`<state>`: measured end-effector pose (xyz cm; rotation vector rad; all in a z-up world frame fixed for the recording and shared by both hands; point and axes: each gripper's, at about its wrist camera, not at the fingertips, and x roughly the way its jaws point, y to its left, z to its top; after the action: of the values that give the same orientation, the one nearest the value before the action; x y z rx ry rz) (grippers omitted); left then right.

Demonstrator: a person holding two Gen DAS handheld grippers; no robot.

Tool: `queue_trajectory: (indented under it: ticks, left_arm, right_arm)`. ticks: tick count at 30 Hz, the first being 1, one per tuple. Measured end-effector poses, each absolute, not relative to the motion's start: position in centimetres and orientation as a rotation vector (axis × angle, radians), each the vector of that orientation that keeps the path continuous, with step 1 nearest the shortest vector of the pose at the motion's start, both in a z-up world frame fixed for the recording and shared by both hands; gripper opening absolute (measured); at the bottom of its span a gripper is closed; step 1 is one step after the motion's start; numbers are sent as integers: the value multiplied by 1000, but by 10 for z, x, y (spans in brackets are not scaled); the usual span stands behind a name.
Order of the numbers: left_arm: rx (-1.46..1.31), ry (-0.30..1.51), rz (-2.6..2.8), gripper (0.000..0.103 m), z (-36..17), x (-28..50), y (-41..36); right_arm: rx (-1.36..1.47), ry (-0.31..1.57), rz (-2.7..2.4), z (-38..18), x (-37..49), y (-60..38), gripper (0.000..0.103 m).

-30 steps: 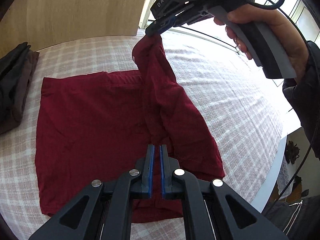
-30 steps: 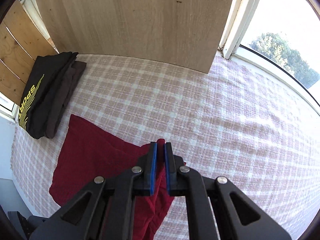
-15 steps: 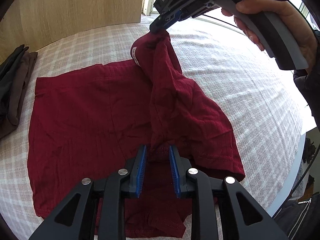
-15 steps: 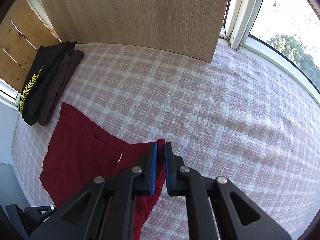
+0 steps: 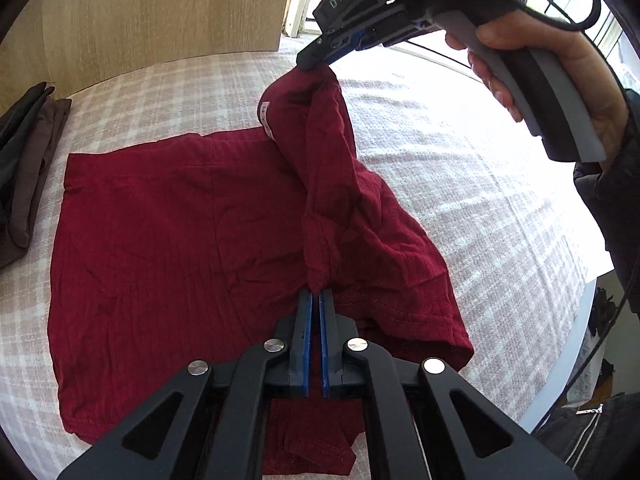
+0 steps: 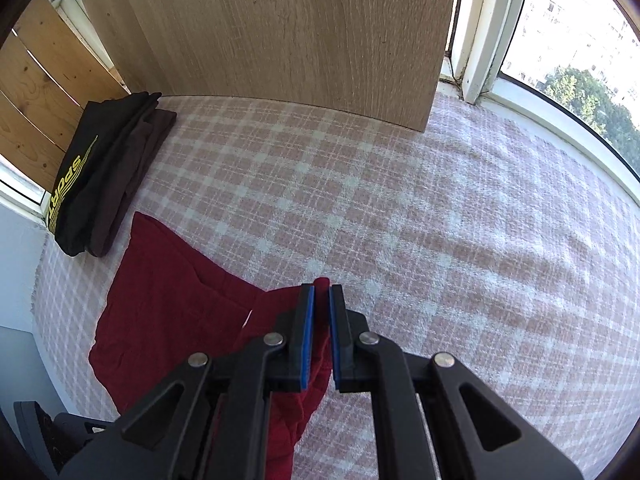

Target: Fold clothes

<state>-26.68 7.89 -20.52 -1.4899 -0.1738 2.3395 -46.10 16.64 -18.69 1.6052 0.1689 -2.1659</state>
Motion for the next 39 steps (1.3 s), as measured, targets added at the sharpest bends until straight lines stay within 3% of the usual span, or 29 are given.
queue_trajectory:
  ticks: [10,25,36,39]
  left_arm:
    - [-1423,-370,2451,3,-168,-219,-17]
    - [-1530,-600,2485,3,-228,-177,-103]
    - [-1586,-584,2492,4,-241,-176,-113]
    - [-1595,-537,2517,4,-237,-173,-110]
  right_arm:
    - [1539,167,-2098,-163,-449,104,8]
    - [1593,408,-1936,-226,-425,-53,8]
    - [1540,482,-1958,-235,-428,-75,9]
    - [1503,524,-2005,-225,-425,-72,16]
